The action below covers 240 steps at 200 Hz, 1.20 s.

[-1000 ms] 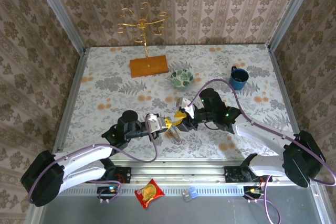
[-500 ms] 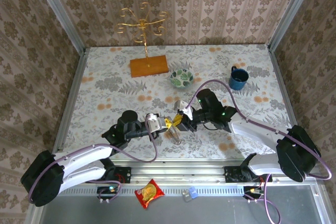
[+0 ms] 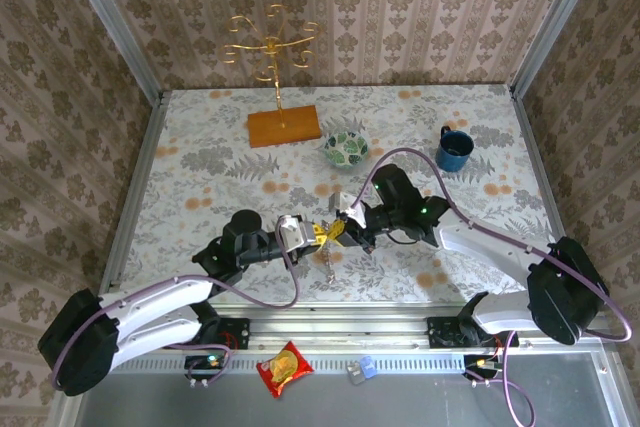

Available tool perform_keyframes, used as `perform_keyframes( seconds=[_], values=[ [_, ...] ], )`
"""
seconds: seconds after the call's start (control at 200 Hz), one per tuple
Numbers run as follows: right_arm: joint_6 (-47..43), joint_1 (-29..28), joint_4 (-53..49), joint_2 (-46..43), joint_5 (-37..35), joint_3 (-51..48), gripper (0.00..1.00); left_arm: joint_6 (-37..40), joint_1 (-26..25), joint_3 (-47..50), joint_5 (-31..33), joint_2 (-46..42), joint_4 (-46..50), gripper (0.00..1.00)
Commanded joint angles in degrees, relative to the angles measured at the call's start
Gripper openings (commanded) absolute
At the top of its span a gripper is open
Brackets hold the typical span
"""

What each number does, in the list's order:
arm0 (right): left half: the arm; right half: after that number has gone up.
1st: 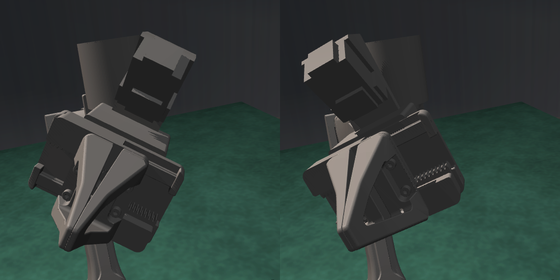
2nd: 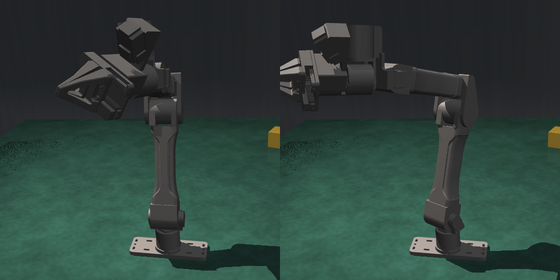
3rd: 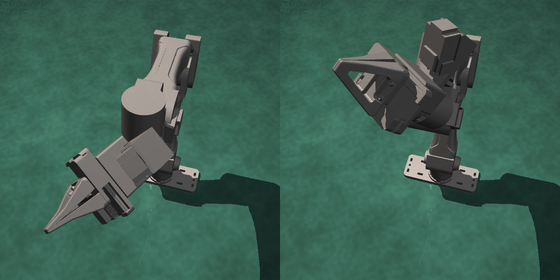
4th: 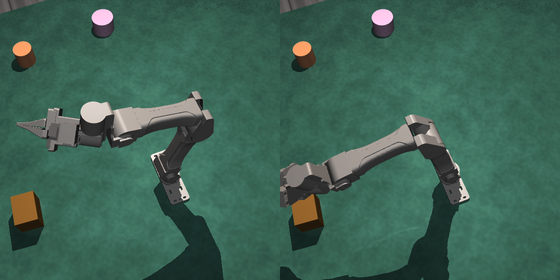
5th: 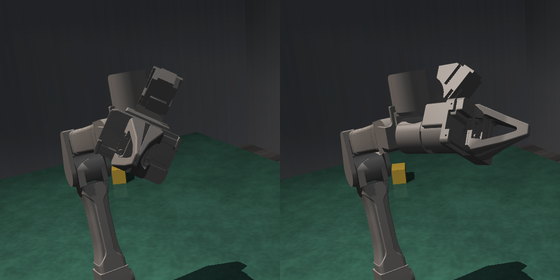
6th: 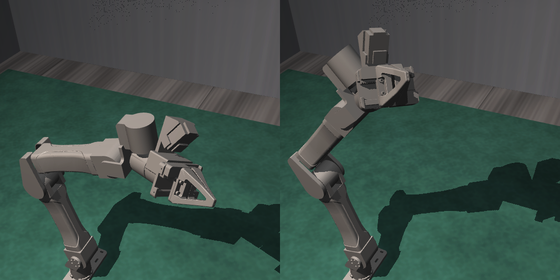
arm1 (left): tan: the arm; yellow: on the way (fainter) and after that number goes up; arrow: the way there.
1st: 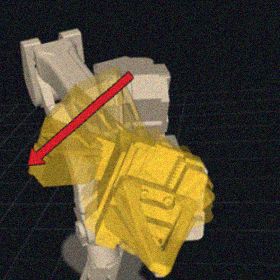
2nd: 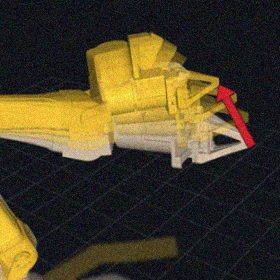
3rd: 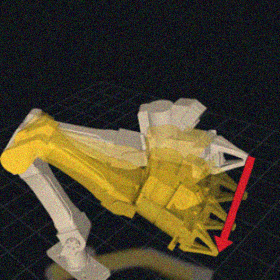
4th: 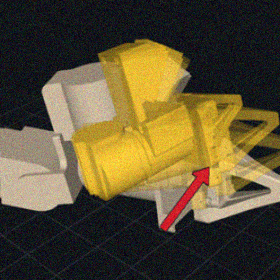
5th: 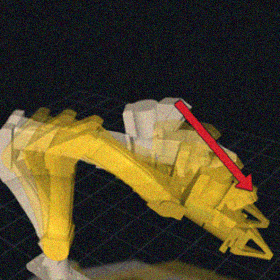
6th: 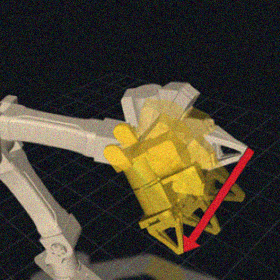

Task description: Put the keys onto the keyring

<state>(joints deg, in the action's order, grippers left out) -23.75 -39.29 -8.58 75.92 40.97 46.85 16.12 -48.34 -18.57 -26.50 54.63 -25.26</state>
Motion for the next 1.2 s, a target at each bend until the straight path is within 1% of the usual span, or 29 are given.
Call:
perform_keyframes(
  seconds=[0.0, 0.16, 0.315, 0.36, 0.445, 0.465, 0.49, 0.52, 0.56, 0.585, 0.72, 0.89, 1.045, 1.195],
  values=[
    [-5.2, -1.8, -5.7, 0.9, 0.3, 4.6, 0.0, 2.3, -0.2, -3.2, 1.6, -0.6, 7.9, 0.16],
    [-9.4, -4.0, -12.3, 2.4, -3.0, 9.0, 0.0, 5.0, -0.3, -6.6, 2.4, -0.3, 15.0, 0.16],
    [-10.1, -5.0, -12.4, 2.1, -3.5, 10.9, 0.0, 7.1, -0.3, -8.7, 1.5, 0.4, 19.3, 0.14],
    [-9.9, -5.1, -11.9, 1.9, -3.4, 11.1, 0.0, 7.4, -0.2, -9.1, 1.1, 0.7, 20.0, 0.11],
    [-9.2, -5.0, -10.8, 1.1, -3.3, 10.6, 0.0, 7.7, -0.3, -9.4, 0.4, 1.1, 20.3, 0.0],
    [-8.9, -4.9, -10.4, 1.0, -3.3, 10.3, 0.0, 7.8, -0.3, -9.5, 0.4, 1.1, 20.2, 0.0],
    [-8.5, -4.8, -10.0, 0.6, -3.4, 9.7, 0.03, 7.7, -0.2, -9.3, 0.4, 1.0, 20.0, 0.0],
    [-7.7, -4.7, -9.5, 0.3, -3.7, 9.0, 0.08, 7.8, -0.3, -9.1, 0.4, 0.9, 19.6, 0.0],
    [-6.6, -4.3, -8.7, -0.2, -4.3, 7.8, 0.18, 7.6, -0.3, -8.6, 0.4, 0.6, 18.7, 0.0],
    [-5.8, -4.2, -8.0, -0.6, -4.7, 7.0, 0.22, 7.5, -0.3, -8.1, 0.4, 0.4, 17.9, 0.0],
    [-2.0, -3.1, -5.0, -3.0, -7.3, 2.4, 0.34, 6.7, -0.3, -6.3, 0.5, -1.4, 14.3, 0.0],
    [0.2, -2.8, -4.1, -4.6, -8.6, 0.0, 0.36, 6.7, -0.2, -5.3, 0.7, -2.3, 13.1, 0.0],
    [1.3, -2.8, -3.6, -3.7, -8.4, 0.6, 0.33, 6.7, -0.3, -5.2, 0.7, -2.4, 12.4, 0.0],
    [1.7, -2.8, -3.2, -2.3, -10.4, 1.3, 0.33, 6.4, -0.4, -4.9, 0.6, -2.4, 11.6, 0.0]
  ],
)
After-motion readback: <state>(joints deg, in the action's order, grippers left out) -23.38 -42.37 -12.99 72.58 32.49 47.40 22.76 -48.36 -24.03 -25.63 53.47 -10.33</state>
